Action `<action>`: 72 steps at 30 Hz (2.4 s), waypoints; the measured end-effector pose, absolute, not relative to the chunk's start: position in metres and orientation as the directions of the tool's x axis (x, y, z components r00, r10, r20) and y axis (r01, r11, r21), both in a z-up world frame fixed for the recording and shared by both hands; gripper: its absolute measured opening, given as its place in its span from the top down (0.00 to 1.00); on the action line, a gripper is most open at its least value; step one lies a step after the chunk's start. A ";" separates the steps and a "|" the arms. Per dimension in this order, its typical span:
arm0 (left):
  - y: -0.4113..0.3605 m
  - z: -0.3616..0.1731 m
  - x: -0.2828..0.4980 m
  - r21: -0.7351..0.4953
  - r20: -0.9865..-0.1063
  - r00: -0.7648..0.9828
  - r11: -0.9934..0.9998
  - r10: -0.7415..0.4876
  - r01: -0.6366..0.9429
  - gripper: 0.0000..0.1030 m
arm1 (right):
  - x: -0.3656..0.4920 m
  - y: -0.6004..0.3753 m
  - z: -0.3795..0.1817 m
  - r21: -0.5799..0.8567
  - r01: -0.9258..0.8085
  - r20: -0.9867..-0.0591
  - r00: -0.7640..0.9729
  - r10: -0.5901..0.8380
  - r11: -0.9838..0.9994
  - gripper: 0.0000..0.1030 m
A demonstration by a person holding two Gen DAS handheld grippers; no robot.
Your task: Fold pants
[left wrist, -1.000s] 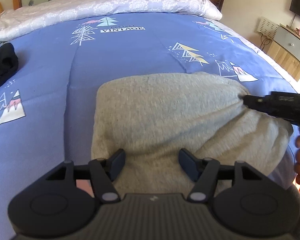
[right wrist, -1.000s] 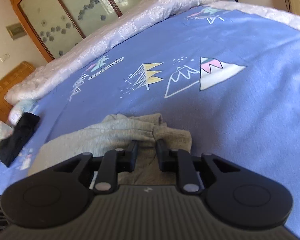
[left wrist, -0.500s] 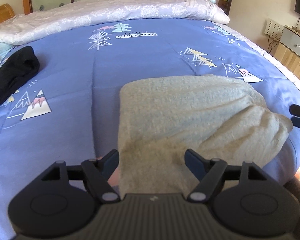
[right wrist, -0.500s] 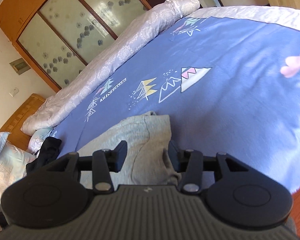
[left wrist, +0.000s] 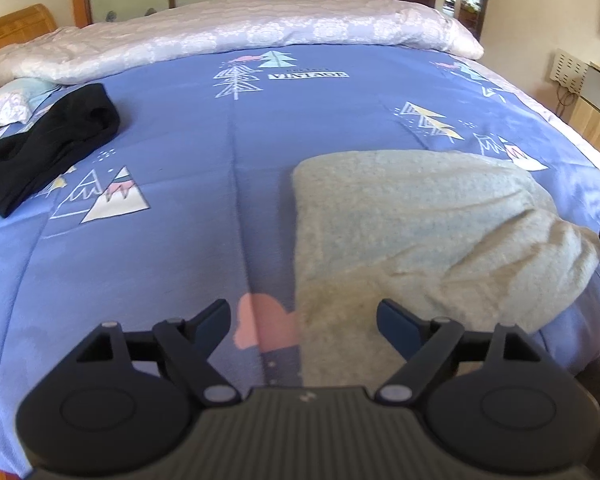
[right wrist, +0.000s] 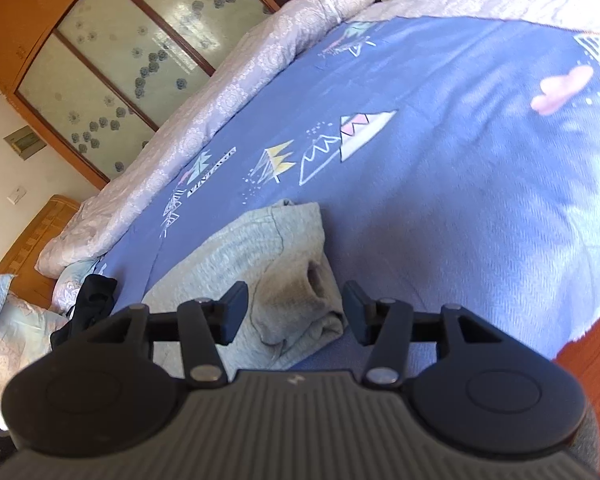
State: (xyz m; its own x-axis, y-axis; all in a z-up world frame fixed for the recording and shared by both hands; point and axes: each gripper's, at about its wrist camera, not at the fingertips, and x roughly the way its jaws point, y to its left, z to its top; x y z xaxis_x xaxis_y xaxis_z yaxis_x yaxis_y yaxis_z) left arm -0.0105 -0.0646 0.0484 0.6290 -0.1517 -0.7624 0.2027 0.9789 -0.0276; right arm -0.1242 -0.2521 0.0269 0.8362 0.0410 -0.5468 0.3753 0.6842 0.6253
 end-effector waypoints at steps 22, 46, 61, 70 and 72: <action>-0.016 0.027 -0.013 -0.135 -0.784 0.597 0.985 -0.172 0.107 0.10 | -0.139 -0.245 0.032 0.585 0.447 -0.601 0.799 -0.009 0.677 0.43; -0.015 0.019 0.014 -0.448 -0.739 0.483 0.878 -0.469 0.168 0.00 | -0.125 -0.272 0.013 0.701 0.403 -0.565 0.817 0.114 0.589 0.24; -0.061 0.000 0.051 -0.519 -0.706 0.425 0.822 -0.566 0.233 0.00 | -0.069 -0.250 -0.002 0.645 0.243 -0.546 0.810 0.214 0.725 0.21; -0.077 0.000 0.066 -0.459 -0.723 0.447 0.850 -0.527 0.259 0.15 | -0.058 -0.234 -0.003 0.625 0.213 -0.549 0.804 0.228 0.751 0.59; -0.082 0.007 0.059 -0.375 -0.742 0.488 0.888 -0.460 0.267 0.50 | -0.060 -0.226 -0.003 0.659 0.187 -0.530 0.803 0.273 0.728 0.65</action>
State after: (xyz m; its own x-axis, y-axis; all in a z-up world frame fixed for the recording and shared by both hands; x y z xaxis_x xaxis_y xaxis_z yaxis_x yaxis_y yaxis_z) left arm 0.0590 -0.0822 0.0067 0.4885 -0.4598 -0.7416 0.2669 0.8879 -0.3747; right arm -0.0599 -0.2263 -0.0034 0.8028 0.2732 -0.5300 0.1872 0.7284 0.6591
